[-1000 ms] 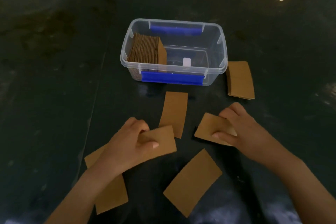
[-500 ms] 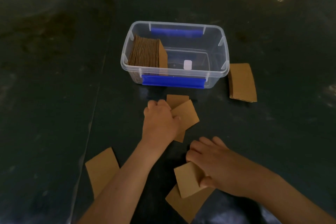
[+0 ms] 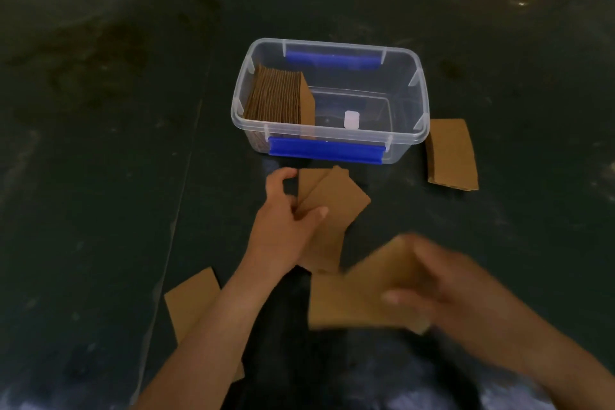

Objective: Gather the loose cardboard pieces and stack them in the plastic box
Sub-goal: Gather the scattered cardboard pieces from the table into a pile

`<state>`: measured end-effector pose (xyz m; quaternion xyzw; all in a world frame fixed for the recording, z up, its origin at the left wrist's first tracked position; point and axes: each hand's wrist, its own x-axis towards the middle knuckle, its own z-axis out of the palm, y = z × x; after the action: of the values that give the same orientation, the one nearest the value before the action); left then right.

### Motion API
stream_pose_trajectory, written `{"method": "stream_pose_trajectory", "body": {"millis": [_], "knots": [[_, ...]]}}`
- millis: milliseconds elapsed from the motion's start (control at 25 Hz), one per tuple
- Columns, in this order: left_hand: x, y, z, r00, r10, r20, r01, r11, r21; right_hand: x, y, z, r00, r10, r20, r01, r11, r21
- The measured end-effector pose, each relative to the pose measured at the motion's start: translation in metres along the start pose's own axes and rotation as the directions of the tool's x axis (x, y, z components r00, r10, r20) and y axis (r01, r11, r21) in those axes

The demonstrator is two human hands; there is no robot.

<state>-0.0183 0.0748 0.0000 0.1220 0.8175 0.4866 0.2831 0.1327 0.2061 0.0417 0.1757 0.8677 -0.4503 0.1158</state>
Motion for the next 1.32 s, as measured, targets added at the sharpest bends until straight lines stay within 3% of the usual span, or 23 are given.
{"method": "stream_pose_trajectory", "body": {"millis": [40, 120, 200, 320, 520, 640, 720, 800, 960, 1040, 1120, 1160, 1320], "knots": [[-0.008, -0.002, -0.008, 0.999, 0.004, -0.032, -0.006, 0.999, -0.053, 0.004, -0.007, 0.0, 0.987, 0.091, -0.136, -0.056, 0.969, 0.239], [-0.027, -0.005, -0.021, 0.996, -0.031, -0.082, 0.02, 0.991, -0.134, 0.02, -0.02, 0.016, 0.932, 0.281, -0.227, -0.104, 0.811, 0.576], [-0.043, -0.007, -0.029, 0.986, -0.104, -0.132, 0.068, 0.966, -0.248, 0.04, -0.037, 0.042, 0.877, 0.372, -0.304, -0.123, 0.785, 0.607], [-0.054, -0.017, -0.042, 0.969, -0.18, -0.167, 0.111, 0.928, -0.355, 0.06, -0.056, 0.078, 0.858, 0.297, -0.419, -0.068, 0.875, 0.48], [-0.055, -0.039, -0.06, 0.953, -0.202, -0.224, 0.138, 0.953, -0.27, 0.069, -0.069, 0.104, 0.882, 0.195, -0.43, -0.048, 0.943, 0.33], [-0.058, -0.045, -0.071, 0.924, -0.303, -0.233, 0.181, 0.884, -0.431, 0.07, -0.081, 0.113, 0.905, 0.155, -0.396, 0.008, 0.924, 0.381], [-0.061, -0.048, -0.078, 0.911, -0.359, -0.202, 0.2, 0.814, -0.545, 0.074, -0.092, 0.13, 0.909, 0.101, -0.404, 0.018, 0.96, 0.281], [-0.065, -0.051, -0.084, 0.923, -0.34, -0.182, 0.195, 0.819, -0.54, 0.079, -0.102, 0.151, 0.883, 0.082, -0.461, 0.017, 0.978, 0.207], [-0.066, -0.066, -0.102, 0.924, -0.3, -0.237, 0.118, 0.814, -0.569, 0.079, -0.106, 0.173, 0.879, 0.16, -0.449, -0.079, 0.978, 0.194], [-0.067, -0.074, -0.115, 0.892, -0.347, -0.29, 0.121, 0.801, -0.587, 0.07, -0.1, 0.179, 0.898, 0.166, -0.408, -0.22, 0.971, -0.091], [-0.069, -0.081, -0.129, 0.865, -0.375, -0.335, 0.145, 0.824, -0.548, 0.062, -0.098, 0.188, 0.929, 0.212, -0.303, -0.324, 0.862, -0.39], [-0.069, -0.083, -0.135, 0.854, -0.382, -0.353, 0.154, 0.834, -0.53, 0.059, -0.099, 0.193, 0.932, 0.256, -0.256, -0.349, 0.821, -0.452], [-0.068, -0.083, -0.145, 0.858, -0.354, -0.372, 0.13, 0.851, -0.509, 0.056, -0.109, 0.204, 0.926, 0.334, -0.176, -0.378, 0.82, -0.43]]}}
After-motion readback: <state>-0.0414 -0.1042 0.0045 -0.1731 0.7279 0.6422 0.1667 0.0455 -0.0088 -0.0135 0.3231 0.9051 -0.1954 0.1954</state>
